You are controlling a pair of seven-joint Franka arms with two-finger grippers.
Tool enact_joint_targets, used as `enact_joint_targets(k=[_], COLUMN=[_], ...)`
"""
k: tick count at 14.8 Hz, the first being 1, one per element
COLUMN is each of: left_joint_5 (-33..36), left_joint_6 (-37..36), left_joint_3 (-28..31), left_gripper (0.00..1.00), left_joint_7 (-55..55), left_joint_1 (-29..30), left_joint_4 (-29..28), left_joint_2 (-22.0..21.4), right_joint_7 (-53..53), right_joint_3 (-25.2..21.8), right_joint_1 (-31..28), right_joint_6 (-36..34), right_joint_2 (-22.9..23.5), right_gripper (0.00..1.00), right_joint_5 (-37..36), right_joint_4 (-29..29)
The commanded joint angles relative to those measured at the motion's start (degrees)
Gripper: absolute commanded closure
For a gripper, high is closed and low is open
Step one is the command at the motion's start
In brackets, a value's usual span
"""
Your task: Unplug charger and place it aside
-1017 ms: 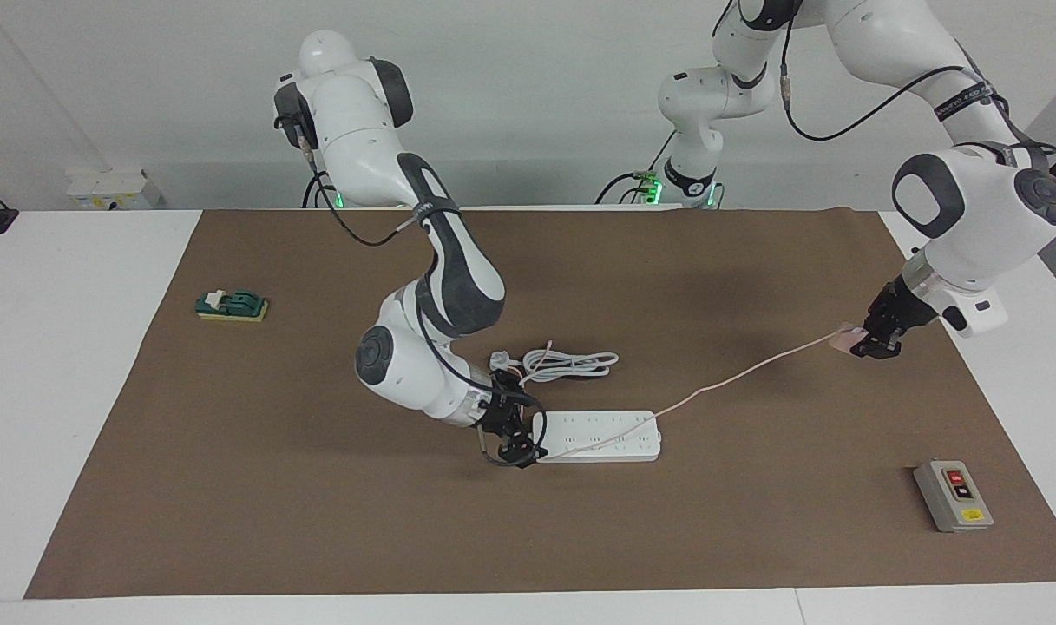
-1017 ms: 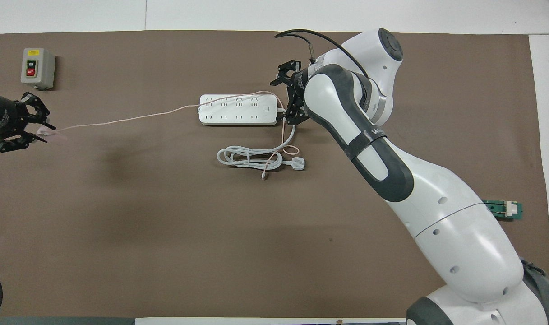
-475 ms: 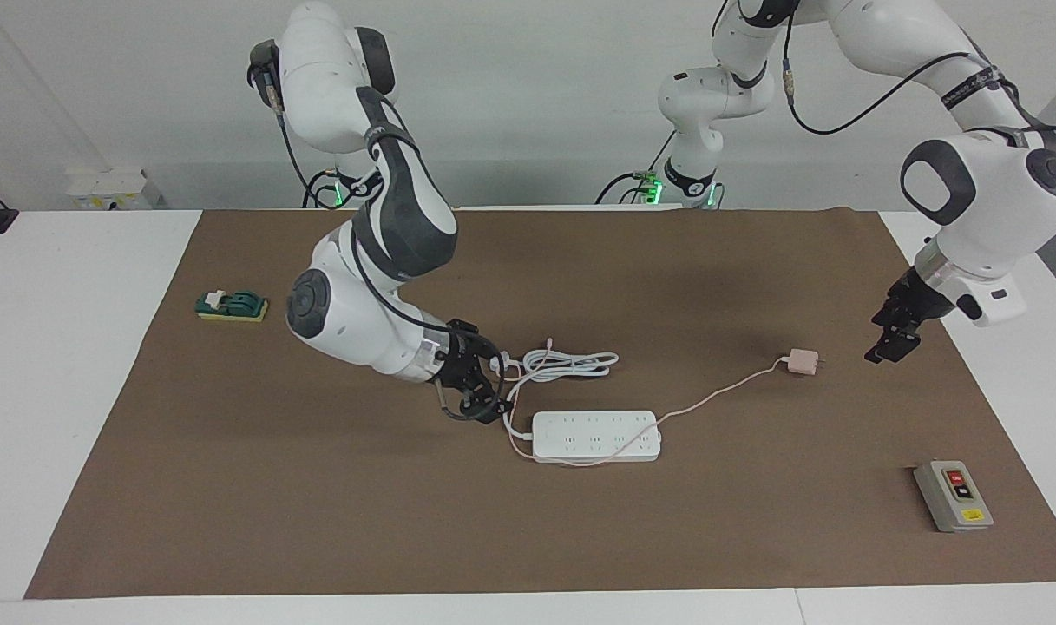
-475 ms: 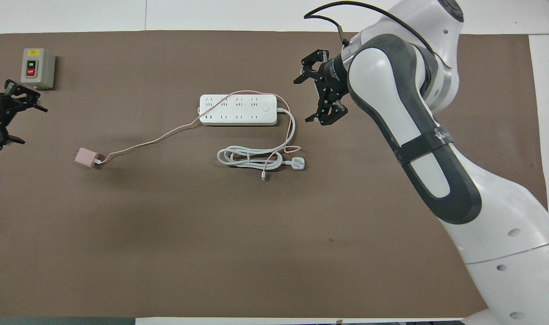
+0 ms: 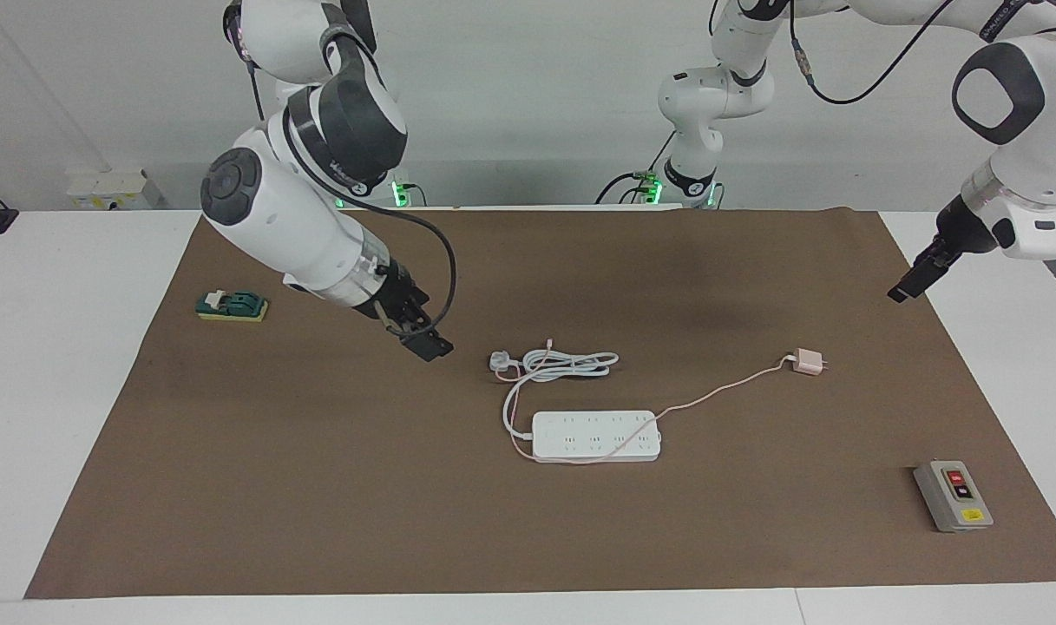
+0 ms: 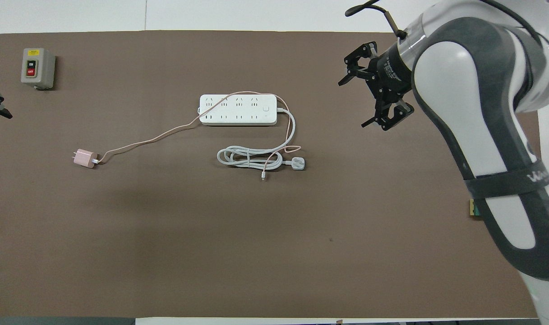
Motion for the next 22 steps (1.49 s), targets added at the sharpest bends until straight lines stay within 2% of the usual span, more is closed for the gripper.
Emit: enact_joint_targets(k=[1,7,11,13,14,16,18,22], left_joint_5=[1.2,0.9,0.9,0.9,1.1,0.8,0.8,0.7], left_joint_6=[-2.7,-5.0,-11.1,-14.1,-13.4,-11.7,-9.5,-9.7], left_joint_3=[-0.3,-0.6,-0.3,-0.3,-0.8,-0.1,-0.5,-0.7], left_gripper=[0.00,0.00,0.00,0.00,0.00,0.00,0.00,0.00], left_joint_7=[1.5,3.4,16.4,22.6,23.9,25.0,25.5,26.0], left_joint_1=[0.1,-0.5,-0.4,-0.3,-0.6,-1.1,-1.3,-1.8], left_joint_4=[1.1,1.1,1.6,3.7,3.2,-2.0,-2.8,-2.4], left_joint_2=[-0.6,-3.4,-4.9,-5.1,-7.9,-11.5,-11.8,-10.7], right_joint_7=[-11.8,-45.1,-62.0,-69.8,-72.5,-75.9,-77.9,-77.7], right_joint_3=[0.3,0.3,0.3,0.3,0.4,0.4,0.5,0.6], right_joint_1=[-3.0,-7.7,-8.8,-8.8,-8.9,-9.4,-10.5,-12.2], right_joint_6=[-3.5,-8.2,-8.5,-7.8,-7.6,-5.0,-0.5,0.8], right_joint_2=[-3.8,-8.6,-11.5,-14.9,-16.5,-21.1,-26.8,-30.4], right_gripper=[0.00,0.00,0.00,0.00,0.00,0.00,0.00,0.00], right_joint_5=[-4.2,-15.0,-21.4,-24.9,-26.3,-26.9,-26.8,-26.7], right_joint_4=[-1.9,-2.0,-2.5,-5.6,-6.8,-11.8,-20.2,-26.9])
